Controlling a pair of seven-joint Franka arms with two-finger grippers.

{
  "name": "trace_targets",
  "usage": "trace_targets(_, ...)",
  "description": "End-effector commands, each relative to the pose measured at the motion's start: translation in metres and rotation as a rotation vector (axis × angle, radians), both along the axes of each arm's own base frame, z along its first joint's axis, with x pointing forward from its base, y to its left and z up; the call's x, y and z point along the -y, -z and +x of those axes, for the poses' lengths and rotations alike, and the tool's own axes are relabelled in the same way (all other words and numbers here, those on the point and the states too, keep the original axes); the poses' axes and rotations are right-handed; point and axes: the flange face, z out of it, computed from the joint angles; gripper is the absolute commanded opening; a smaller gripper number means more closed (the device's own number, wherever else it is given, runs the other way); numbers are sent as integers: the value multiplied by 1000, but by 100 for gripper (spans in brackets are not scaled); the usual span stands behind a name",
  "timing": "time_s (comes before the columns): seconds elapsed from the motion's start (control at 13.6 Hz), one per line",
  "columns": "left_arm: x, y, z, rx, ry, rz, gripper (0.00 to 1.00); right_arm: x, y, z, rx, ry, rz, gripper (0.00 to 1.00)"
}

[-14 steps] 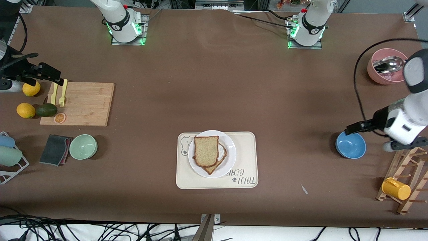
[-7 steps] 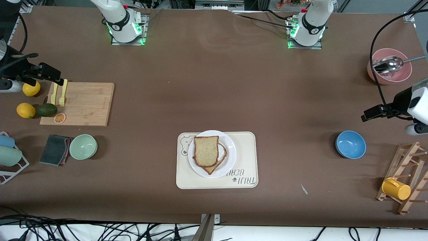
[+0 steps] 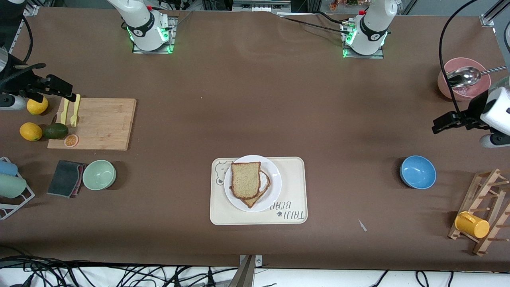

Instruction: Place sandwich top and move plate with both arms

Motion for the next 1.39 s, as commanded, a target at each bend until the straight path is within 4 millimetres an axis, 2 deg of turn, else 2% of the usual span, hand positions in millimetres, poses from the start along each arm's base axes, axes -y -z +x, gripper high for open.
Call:
trace_targets(0.0,-1,-15,-27,8,26,15,100,-2,-5,-3,-1,7,4,100)
trace_targets(0.29,-1,-28,-38,32,18,-18,100,-2,-5,-3,1,-2,0,100)
trace_targets(0.59,4,-32,-39,37,17,-57,100,-3,-6,-3,1,-9,0,100)
trace_targets(0.81,17,-40,-38,54,27,-57,100,-2,-6,-3,1,-7,-3,100)
trace_targets(1.03,26,-40,-39,52,42,-58,100,-2,-6,-4,2,-9,-11,100)
trace_targets(1.32,25,-40,-39,53,52,-50,100,-3,-7,-4,4,-17,-34,100)
